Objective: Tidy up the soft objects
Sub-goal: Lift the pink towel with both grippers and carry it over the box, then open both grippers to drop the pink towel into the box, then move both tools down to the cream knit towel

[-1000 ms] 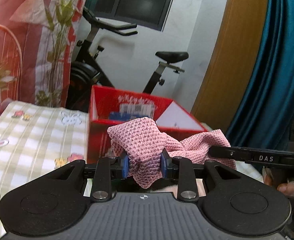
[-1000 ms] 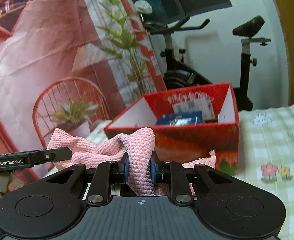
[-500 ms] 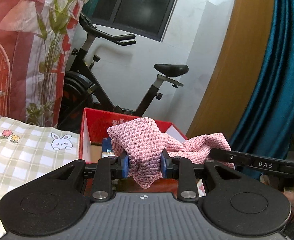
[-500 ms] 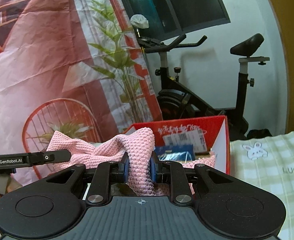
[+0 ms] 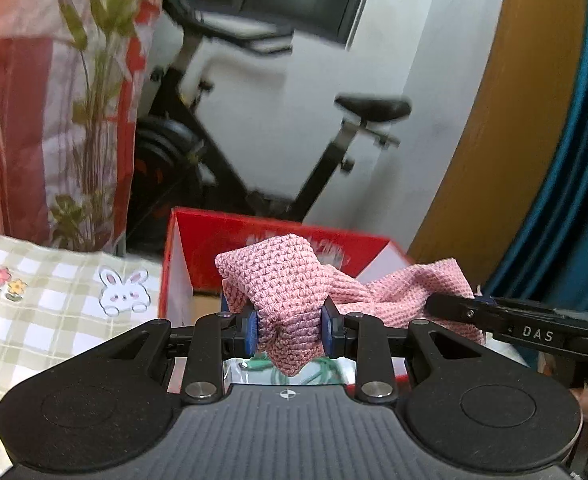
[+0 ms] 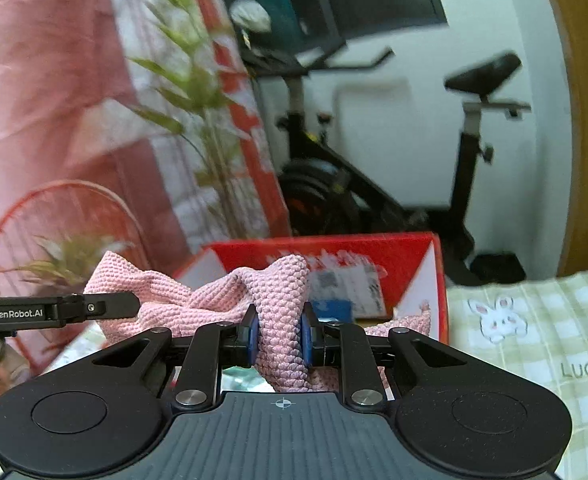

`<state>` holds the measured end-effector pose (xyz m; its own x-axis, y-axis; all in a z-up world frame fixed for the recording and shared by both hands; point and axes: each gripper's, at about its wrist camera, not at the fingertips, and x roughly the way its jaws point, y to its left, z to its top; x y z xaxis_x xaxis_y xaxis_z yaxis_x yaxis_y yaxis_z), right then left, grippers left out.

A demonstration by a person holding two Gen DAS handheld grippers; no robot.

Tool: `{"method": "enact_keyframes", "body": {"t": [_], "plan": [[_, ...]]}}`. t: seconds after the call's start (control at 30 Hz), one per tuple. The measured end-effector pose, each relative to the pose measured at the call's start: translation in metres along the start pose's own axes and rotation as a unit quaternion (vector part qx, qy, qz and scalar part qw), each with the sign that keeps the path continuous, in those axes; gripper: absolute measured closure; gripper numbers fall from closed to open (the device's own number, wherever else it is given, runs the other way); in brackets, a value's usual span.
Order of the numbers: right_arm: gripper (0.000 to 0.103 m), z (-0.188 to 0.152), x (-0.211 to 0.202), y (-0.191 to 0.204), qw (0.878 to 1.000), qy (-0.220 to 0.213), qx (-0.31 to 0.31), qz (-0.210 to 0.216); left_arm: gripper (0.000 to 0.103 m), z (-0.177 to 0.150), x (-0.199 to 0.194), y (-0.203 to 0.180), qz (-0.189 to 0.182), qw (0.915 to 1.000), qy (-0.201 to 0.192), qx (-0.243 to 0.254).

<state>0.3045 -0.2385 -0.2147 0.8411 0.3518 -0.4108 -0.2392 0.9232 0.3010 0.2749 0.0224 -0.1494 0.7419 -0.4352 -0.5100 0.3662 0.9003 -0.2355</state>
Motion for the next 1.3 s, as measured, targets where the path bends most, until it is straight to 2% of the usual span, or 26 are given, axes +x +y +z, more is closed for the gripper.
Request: {"method": "enact_keyframes", "body": {"t": [0.13, 0.23, 0.3, 0.37, 0.43, 0.47, 0.53, 0.87, 1.07, 1.3], "plan": [[0.084, 0.0, 0.035, -0.006, 0.999, 0.044, -0.003, -0.025, 0.071, 0.002, 0.029, 0.003, 0.016, 0.9988, 0.044, 0.012], [0.084, -0.004, 0.05, -0.004, 0.997, 0.063, -0.019, -0.036, 0.066, 0.001, 0.04, 0.006, 0.027, 0.9976, 0.062, 0.016], [0.082, -0.007, 0.056, -0.004, 0.996, 0.069, -0.031, -0.046, 0.04, 0.001, 0.043, 0.009, 0.025, 0.9975, 0.064, 0.015], [0.074, -0.01, 0.06, -0.002, 0.995, 0.074, -0.044, -0.052, 0.026, 0.002, 0.042, 0.009, 0.027, 0.998, 0.056, 0.014], [0.072, -0.011, 0.059, -0.001, 0.994, 0.074, -0.052, -0.057, 0.021, 0.002, 0.037, 0.009, 0.022, 0.9986, 0.046, 0.012], [0.068, -0.011, 0.057, 0.0, 0.994, 0.073, -0.054, -0.059, 0.018, 0.002, 0.034, 0.01, 0.018, 0.9989, 0.043, 0.009], [0.063, -0.011, 0.051, 0.0, 0.994, 0.066, -0.058, -0.061, 0.017, 0.002, 0.029, 0.009, 0.018, 0.9991, 0.038, 0.01], [0.063, -0.018, -0.005, 0.008, 0.997, 0.017, -0.059, -0.045, 0.017, -0.01, -0.028, -0.005, 0.034, 0.9986, 0.014, 0.038], [0.063, -0.045, -0.047, 0.011, 0.998, 0.0, -0.05, -0.036, 0.018, -0.046, -0.063, -0.014, 0.027, 0.9986, 0.022, 0.04], [0.063, -0.089, -0.08, 0.007, 0.998, 0.007, -0.036, -0.045, 0.023, -0.096, -0.07, -0.009, 0.026, 0.9977, 0.063, 0.005]]}}
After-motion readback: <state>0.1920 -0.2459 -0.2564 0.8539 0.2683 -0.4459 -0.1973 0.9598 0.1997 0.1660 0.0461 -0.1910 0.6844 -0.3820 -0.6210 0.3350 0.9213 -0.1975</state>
